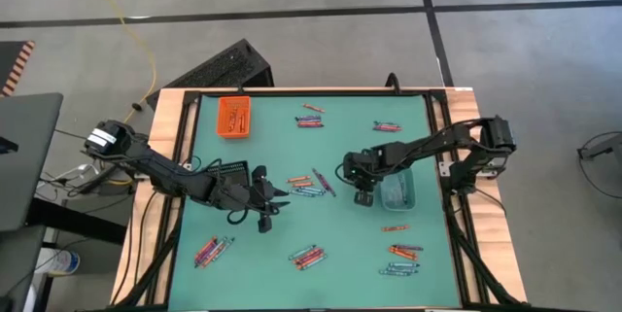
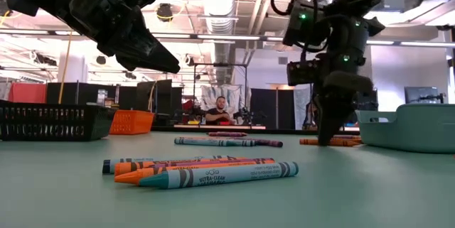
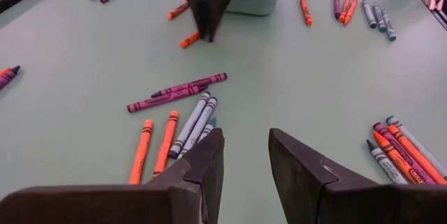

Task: Sort crayons
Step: Put the orange crayon into the orange bin

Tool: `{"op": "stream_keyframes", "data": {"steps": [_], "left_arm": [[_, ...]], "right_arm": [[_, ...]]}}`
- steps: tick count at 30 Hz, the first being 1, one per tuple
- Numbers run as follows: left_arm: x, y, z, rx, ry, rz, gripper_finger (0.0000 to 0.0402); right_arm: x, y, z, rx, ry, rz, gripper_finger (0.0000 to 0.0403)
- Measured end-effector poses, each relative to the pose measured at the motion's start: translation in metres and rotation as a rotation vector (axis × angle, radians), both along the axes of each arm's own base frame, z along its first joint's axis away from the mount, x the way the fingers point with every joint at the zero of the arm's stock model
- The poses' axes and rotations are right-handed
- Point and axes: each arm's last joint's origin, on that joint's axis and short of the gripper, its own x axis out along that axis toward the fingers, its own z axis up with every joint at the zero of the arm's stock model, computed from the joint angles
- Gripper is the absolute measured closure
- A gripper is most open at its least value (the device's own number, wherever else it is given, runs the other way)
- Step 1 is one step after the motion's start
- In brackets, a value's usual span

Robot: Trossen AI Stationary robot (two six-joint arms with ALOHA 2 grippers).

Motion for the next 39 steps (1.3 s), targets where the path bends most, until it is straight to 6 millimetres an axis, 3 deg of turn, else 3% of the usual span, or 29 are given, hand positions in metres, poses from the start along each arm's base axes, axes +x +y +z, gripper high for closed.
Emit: {"op": "stream_keyframes", "data": {"steps": [6, 12, 17, 22, 28, 39], "left_arm": [[0.0, 0.0, 0.0, 0.001, 0.005, 0.0, 0.0299], [0.0, 0.0, -0.001, 0.0, 0.005, 0.001, 0.0299], [0.0, 0.0, -0.001, -0.009, 0.005, 0.002, 0.0299], [-0.001, 0.0, -0.002, -0.012, 0.018, 0.005, 0.0299], [-0.002, 0.0, -0.004, -0.02, 0.036, 0.012, 0.0299], [-0.002, 0.001, -0.004, -0.02, 0.036, 0.012, 0.0299]], "right_arm": [[-0.001, -0.016, 0.031, -0.251, 0.029, -0.105, 0.0343], [-0.004, -0.019, 0.045, -0.312, 0.035, -0.094, 0.0343], [-0.012, -0.035, 0.045, -0.34, 0.107, -0.129, 0.0343], [-0.024, -0.074, 0.044, -0.299, 0.141, -0.256, 0.0343], [-0.041, -0.118, 0.042, -0.118, 0.079, -0.38, 0.0341], [-0.062, -0.147, 0.03, -0.125, 0.051, -0.433, 0.0302]]}}
